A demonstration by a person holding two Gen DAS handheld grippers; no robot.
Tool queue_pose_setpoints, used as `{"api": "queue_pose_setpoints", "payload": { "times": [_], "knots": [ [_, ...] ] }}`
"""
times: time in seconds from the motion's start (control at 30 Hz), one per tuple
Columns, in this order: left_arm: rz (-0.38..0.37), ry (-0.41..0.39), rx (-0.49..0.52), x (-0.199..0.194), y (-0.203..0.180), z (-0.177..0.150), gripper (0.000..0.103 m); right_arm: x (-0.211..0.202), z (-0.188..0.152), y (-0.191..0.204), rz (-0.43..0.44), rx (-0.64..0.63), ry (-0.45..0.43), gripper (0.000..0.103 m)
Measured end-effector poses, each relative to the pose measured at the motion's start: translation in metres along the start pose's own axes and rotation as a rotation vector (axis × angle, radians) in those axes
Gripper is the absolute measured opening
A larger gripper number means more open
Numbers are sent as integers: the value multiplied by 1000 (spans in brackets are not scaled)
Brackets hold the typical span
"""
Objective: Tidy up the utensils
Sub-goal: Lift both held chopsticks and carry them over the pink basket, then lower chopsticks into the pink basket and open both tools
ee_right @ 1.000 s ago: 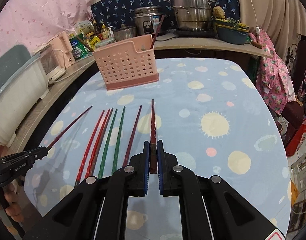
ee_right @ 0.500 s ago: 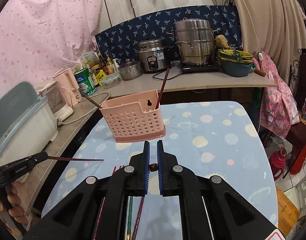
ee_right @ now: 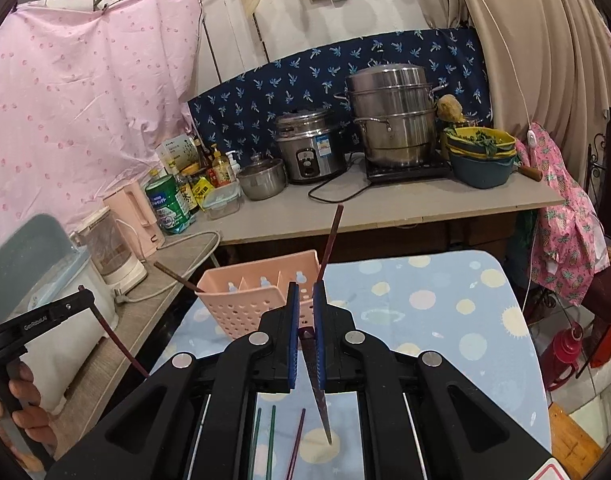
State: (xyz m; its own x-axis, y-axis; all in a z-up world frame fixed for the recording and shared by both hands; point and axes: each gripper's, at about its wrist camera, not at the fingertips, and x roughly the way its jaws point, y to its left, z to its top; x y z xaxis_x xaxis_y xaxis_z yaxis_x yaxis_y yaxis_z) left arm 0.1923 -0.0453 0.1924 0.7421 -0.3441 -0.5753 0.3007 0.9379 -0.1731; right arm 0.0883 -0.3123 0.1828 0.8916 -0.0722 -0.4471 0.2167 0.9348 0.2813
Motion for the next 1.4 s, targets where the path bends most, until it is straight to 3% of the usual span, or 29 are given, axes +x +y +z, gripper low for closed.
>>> {"api": "queue_pose_setpoints", "payload": {
  "times": [0.47,0.63,0.8,1.03,1.4],
  "knots": [
    [-29,-200,-25,-10,-27,100,7,16,115,33,110,17,-190,7],
    [-21,-230,-34,3,-27,124,7,38,142,47,151,30,-206,7],
    [-2,-239,-39,24,-23,132,7,73,146,56,179,40,-185,7],
    [4,-190,-55,57,-14,125,7,112,143,61,190,42,-140,7],
    [5,-141,-53,83,-10,111,7,114,152,71,215,26,-164,7]
  ]
}}
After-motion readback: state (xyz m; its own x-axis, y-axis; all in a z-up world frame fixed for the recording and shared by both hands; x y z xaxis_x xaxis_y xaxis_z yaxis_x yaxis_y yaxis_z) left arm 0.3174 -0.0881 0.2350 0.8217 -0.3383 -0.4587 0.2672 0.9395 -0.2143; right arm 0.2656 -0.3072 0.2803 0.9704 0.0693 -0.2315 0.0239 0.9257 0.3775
